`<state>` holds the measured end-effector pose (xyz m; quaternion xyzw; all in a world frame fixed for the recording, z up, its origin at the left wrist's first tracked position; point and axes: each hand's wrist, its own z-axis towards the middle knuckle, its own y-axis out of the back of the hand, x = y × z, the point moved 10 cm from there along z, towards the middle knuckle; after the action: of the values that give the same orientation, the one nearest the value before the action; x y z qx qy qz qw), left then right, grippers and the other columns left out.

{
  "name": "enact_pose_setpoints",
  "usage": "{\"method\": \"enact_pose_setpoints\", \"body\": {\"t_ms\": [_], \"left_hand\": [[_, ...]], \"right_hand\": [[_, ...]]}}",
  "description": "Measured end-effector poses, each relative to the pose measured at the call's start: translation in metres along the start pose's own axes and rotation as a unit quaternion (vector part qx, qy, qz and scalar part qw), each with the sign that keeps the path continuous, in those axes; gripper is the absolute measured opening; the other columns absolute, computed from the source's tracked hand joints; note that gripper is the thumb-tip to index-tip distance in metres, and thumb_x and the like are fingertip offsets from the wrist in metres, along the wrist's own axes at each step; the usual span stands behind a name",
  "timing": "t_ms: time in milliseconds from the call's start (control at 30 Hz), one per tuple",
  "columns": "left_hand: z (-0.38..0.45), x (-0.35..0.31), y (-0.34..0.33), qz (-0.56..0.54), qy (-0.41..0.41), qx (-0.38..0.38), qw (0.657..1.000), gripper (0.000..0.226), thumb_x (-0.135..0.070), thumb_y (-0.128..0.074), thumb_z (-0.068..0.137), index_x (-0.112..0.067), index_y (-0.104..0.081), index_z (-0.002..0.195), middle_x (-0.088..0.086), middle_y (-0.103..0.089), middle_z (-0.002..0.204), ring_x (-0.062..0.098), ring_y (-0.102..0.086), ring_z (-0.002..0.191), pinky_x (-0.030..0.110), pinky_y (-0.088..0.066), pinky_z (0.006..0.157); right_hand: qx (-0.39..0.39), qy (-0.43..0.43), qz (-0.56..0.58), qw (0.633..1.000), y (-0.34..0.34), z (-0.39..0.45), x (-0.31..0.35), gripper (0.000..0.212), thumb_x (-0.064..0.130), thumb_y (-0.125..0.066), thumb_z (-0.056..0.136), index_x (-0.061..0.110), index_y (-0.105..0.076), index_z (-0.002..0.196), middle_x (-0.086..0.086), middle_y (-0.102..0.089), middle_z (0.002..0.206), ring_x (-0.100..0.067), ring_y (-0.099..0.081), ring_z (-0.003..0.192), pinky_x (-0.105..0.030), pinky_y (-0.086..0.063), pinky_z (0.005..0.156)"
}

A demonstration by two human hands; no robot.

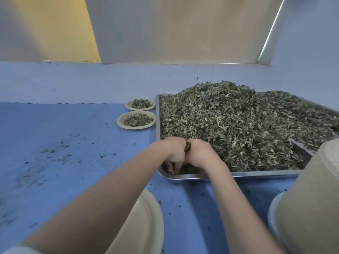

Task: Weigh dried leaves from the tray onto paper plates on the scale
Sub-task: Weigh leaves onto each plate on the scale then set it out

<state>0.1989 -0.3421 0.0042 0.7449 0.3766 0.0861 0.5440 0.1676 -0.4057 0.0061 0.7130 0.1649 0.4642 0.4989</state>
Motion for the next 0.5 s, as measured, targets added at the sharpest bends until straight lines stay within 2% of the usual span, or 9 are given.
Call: {"method": "enact_pose_setpoints", "body": {"t_ms": [67, 133, 200, 267, 367, 433, 500], "left_hand": [[-0.006, -0.001, 0.020, -0.037, -0.019, -0.072, 0.997, 0.055, 0.002, -0.075, 0.071, 0.001, -0.045, 0.117, 0.013, -0.061, 0.104, 0.032, -0.064, 0.087, 0.035, -0.054, 0.063], [-0.015, 0.000, 0.036, -0.091, -0.031, -0.113, 0.989, 0.060, 0.007, -0.068, 0.073, -0.004, -0.037, 0.123, 0.016, -0.056, 0.104, 0.032, -0.062, 0.085, 0.039, -0.055, 0.068], [-0.029, 0.002, 0.050, -0.134, -0.039, -0.135, 0.981, 0.062, 0.010, -0.064, 0.075, -0.006, -0.033, 0.126, 0.015, -0.055, 0.097, 0.027, -0.059, 0.077, 0.039, -0.053, 0.069], [-0.048, 0.005, 0.061, -0.155, -0.043, -0.144, 0.976, 0.063, 0.010, -0.063, 0.074, -0.007, -0.033, 0.127, 0.016, -0.056, 0.097, 0.025, -0.057, 0.078, 0.039, -0.052, 0.069], [-0.085, 0.011, 0.070, -0.172, -0.044, -0.152, 0.972, 0.057, 0.010, -0.064, 0.074, -0.006, -0.038, 0.121, 0.021, -0.061, 0.102, 0.030, -0.062, 0.083, 0.041, -0.054, 0.077], [-0.114, 0.017, 0.070, -0.189, -0.039, -0.148, 0.970, 0.049, 0.011, -0.065, 0.074, -0.006, -0.042, 0.114, 0.020, -0.062, 0.098, 0.032, -0.065, 0.083, 0.041, -0.056, 0.079], [-0.142, 0.025, 0.066, -0.209, -0.035, -0.147, 0.966, 0.039, 0.013, -0.065, 0.074, -0.007, -0.048, 0.104, 0.016, -0.063, 0.092, 0.027, -0.064, 0.076, 0.032, -0.056, 0.070]], "right_hand": [[-0.033, -0.003, 0.109, 0.994, 0.012, -0.001, -0.002, 0.019, 0.018, -0.071, 0.075, 0.021, -0.063, 0.092, -0.003, -0.065, 0.086, -0.006, -0.061, 0.050, -0.017, -0.045, 0.043], [-0.062, 0.010, 0.195, 0.979, 0.028, -0.006, 0.005, 0.024, 0.010, -0.071, 0.075, 0.022, -0.065, 0.094, -0.003, -0.066, 0.090, -0.001, -0.059, 0.040, -0.019, -0.050, 0.041], [-0.070, 0.036, 0.232, 0.970, 0.040, -0.015, 0.021, 0.035, 0.006, -0.072, 0.074, 0.020, -0.064, 0.105, -0.004, -0.066, 0.098, -0.003, -0.061, 0.042, -0.021, -0.052, 0.042], [-0.061, 0.055, 0.255, 0.963, 0.050, -0.029, 0.038, 0.045, 0.005, -0.072, 0.073, 0.017, -0.062, 0.115, -0.005, -0.064, 0.104, -0.008, -0.065, 0.047, -0.021, -0.053, 0.044], [-0.048, 0.090, 0.281, 0.954, 0.059, -0.057, 0.063, 0.024, 0.003, -0.073, 0.069, 0.020, -0.067, 0.085, -0.003, -0.070, 0.084, -0.012, -0.067, 0.050, -0.024, -0.055, 0.048], [-0.020, 0.121, 0.290, 0.949, 0.057, -0.078, 0.082, 0.022, 0.001, -0.073, 0.069, 0.019, -0.067, 0.080, -0.003, -0.070, 0.075, -0.014, -0.068, 0.052, -0.025, -0.055, 0.050], [0.013, 0.152, 0.288, 0.945, 0.049, -0.099, 0.102, 0.022, 0.000, -0.071, 0.070, 0.019, -0.067, 0.081, -0.003, -0.070, 0.073, -0.016, -0.069, 0.054, -0.030, -0.057, 0.054]]}}
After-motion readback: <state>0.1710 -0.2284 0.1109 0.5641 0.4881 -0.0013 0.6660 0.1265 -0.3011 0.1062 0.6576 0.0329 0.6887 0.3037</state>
